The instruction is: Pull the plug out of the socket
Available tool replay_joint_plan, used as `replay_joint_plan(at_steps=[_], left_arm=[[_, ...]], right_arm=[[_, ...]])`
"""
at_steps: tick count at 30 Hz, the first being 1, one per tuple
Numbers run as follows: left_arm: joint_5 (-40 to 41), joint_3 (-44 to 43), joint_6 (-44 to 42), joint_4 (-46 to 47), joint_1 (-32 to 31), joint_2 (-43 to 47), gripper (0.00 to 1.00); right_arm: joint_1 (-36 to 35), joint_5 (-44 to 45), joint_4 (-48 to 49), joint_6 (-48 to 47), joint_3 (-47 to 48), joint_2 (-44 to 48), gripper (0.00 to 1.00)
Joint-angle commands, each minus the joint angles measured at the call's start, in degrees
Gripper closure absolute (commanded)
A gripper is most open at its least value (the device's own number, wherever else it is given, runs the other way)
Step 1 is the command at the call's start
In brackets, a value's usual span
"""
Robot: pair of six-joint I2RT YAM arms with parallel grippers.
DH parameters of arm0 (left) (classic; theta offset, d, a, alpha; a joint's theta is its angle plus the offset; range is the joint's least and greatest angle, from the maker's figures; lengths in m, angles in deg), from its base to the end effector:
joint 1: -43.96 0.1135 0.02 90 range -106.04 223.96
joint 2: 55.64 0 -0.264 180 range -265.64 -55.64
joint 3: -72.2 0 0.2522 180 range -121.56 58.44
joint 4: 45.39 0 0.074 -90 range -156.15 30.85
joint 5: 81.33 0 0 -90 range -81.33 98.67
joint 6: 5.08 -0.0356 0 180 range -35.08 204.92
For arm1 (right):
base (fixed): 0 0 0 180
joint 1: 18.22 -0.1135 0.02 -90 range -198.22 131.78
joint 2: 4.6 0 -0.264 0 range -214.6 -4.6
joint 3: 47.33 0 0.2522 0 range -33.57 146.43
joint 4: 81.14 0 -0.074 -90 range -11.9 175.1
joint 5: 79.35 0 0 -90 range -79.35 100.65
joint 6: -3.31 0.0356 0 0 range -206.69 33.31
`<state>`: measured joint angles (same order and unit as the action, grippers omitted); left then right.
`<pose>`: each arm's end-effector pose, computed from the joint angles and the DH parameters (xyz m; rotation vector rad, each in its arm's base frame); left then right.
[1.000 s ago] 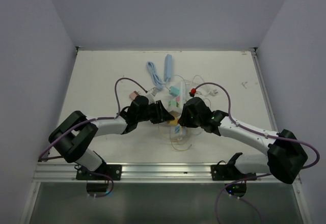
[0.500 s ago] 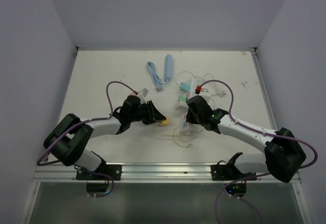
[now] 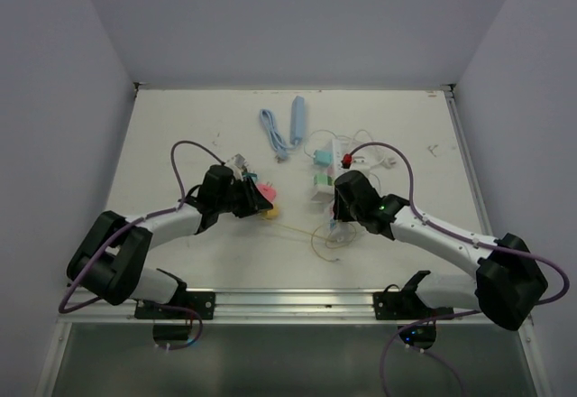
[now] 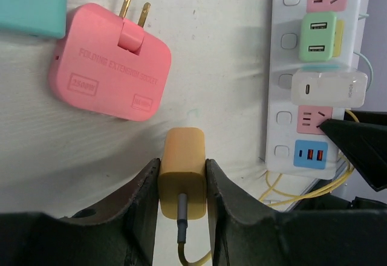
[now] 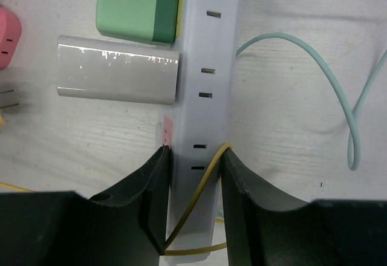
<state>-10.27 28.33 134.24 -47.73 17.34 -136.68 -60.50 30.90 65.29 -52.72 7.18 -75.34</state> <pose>0.2299 -0.1281 0.1534 -0.2922 2.4317 -1.0294 0.1891 0.1553 0.2102 -0.0173 2.3791 0.2029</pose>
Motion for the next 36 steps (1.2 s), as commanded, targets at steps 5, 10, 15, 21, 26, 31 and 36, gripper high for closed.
replay_joint_plan(at_steps=[5, 10, 15, 21, 26, 31, 36], left_arm=[[0.4, -0.5, -7.7, -1.7, 1.0, 4.8, 0.41], [-1.6, -0.7, -12.0, -1.2, 0.9, 6.8, 0.25], [-1.6, -4.0, -17.8, -0.6, -1.2, 7.7, 0.17], [6.1, -13.8, -26.7, -0.4, -11.3, 3.1, 0.15], [3.8, -21.8, -31.0, -0.7, -12.3, -5.7, 0.14], [2.6, -28.1, -36.3, -4.7, -15.1, -11.6, 0.19], [2.8, -28.9, -39.6, -6.0, -18.4, -14.3, 0.23]], right_arm=[[0.3, -2.3, 2.8, -6.7, 0.6, 2.0, 1.00], [0.3, -5.2, 4.3, -7.8, 0.2, 1.2, 1.00], [0.3, -7.4, 4.1, -10.3, 0.7, 1.2, 1.00], [0.3, -8.5, 2.8, -12.6, 1.9, 1.7, 1.00], [0.3, -9.9, 2.3, -13.6, 2.4, 1.9, 1.00], [0.2, -9.9, 1.5, -13.8, 2.8, 2.0, 1.00], [0.4, -10.5, 0.9, -14.0, 3.1, 1.7, 1.00]])
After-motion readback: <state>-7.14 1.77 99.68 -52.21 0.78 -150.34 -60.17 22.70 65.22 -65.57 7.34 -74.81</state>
